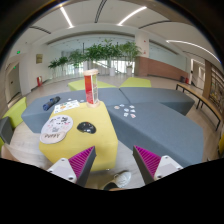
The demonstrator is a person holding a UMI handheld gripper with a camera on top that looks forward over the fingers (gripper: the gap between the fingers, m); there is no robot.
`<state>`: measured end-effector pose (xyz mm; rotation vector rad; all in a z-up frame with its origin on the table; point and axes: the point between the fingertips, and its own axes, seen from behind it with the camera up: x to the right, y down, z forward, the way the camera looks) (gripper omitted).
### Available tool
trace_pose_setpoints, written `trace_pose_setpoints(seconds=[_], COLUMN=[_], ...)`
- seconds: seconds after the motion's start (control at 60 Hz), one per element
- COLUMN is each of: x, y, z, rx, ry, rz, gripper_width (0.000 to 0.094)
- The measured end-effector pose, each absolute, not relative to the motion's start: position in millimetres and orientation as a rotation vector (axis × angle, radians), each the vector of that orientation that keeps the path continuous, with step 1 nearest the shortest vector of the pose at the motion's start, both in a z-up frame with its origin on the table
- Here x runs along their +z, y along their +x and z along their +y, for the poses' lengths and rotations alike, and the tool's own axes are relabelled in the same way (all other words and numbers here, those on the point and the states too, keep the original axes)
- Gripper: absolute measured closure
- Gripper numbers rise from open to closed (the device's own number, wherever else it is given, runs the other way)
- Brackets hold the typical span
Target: Arrange mouse
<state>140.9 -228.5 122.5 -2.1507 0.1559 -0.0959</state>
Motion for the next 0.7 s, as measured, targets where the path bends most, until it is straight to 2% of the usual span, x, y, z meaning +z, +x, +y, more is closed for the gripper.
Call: trace_pose_setpoints(seconds=[0.217, 0.467, 0.617, 0.7], x=[105.9, 89.7, 68.4, 36.2], y=[161.8, 130.7, 101.4, 75.2], z=[-216.8, -174.1, -128.9, -95.8], rx=[-0.081, -0.041, 0.005, 0.046], ry=[-2.165, -2.164, -2.150, -2.192], rz=[0.140, 0.065, 0.009, -0.038], gripper_width=[0.0113, 0.0106, 0.0109, 0.0109])
